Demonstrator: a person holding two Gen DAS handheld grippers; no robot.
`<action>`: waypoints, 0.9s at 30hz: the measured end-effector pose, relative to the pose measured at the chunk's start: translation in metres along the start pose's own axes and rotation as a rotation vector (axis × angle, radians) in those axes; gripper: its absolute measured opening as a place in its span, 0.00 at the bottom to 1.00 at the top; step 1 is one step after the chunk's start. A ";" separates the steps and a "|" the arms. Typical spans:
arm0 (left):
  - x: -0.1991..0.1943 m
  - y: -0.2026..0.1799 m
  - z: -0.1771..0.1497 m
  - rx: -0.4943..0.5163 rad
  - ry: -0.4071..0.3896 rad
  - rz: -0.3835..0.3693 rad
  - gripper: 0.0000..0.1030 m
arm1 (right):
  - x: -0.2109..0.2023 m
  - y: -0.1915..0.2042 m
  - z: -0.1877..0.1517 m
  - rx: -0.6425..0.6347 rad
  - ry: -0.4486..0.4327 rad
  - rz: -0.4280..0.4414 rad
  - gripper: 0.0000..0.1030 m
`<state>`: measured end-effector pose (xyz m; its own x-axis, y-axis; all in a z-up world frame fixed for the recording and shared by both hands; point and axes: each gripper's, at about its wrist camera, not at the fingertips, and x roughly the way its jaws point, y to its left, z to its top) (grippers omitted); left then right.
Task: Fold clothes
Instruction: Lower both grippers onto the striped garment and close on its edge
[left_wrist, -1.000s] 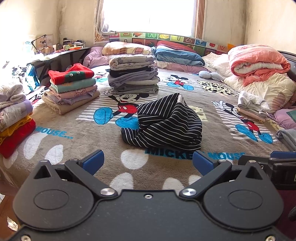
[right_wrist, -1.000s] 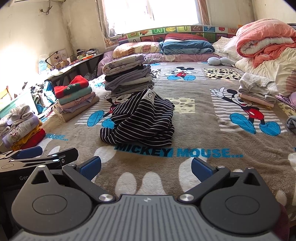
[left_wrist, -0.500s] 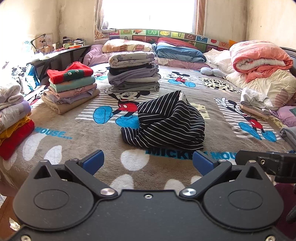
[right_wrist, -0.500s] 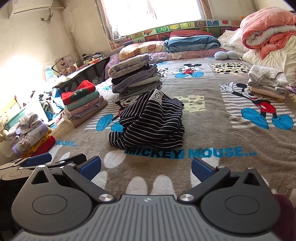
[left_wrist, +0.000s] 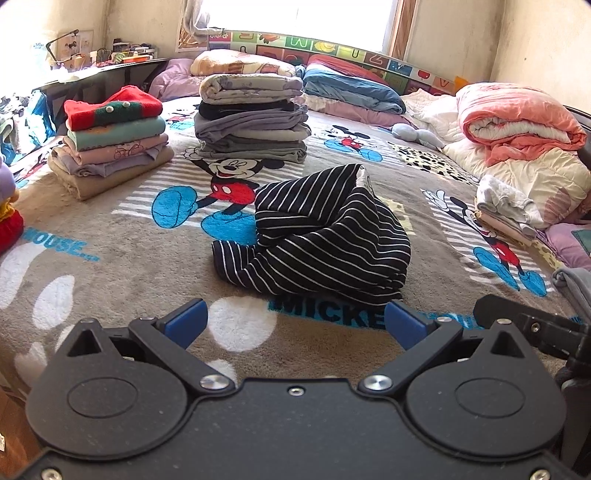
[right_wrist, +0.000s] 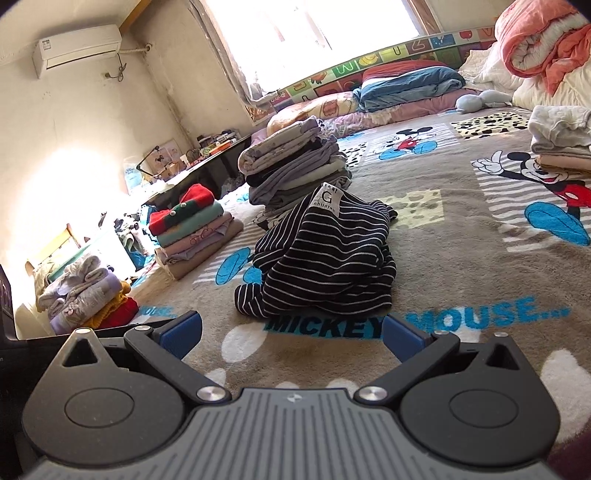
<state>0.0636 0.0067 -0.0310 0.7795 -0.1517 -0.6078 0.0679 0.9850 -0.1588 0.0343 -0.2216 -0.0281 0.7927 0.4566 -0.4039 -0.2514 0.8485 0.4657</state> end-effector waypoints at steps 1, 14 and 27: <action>0.005 0.001 0.001 -0.003 0.003 -0.005 1.00 | 0.006 -0.005 0.001 0.004 -0.011 0.018 1.00; 0.076 0.023 0.018 -0.059 0.075 -0.059 1.00 | 0.081 -0.065 0.025 0.096 0.031 0.093 1.00; 0.140 0.061 0.078 -0.301 0.037 -0.170 1.00 | 0.161 -0.159 0.058 0.315 0.011 0.224 0.99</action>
<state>0.2253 0.0517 -0.0650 0.7491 -0.3202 -0.5800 0.0037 0.8775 -0.4796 0.2335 -0.2984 -0.1215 0.7315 0.6251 -0.2724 -0.2334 0.6048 0.7614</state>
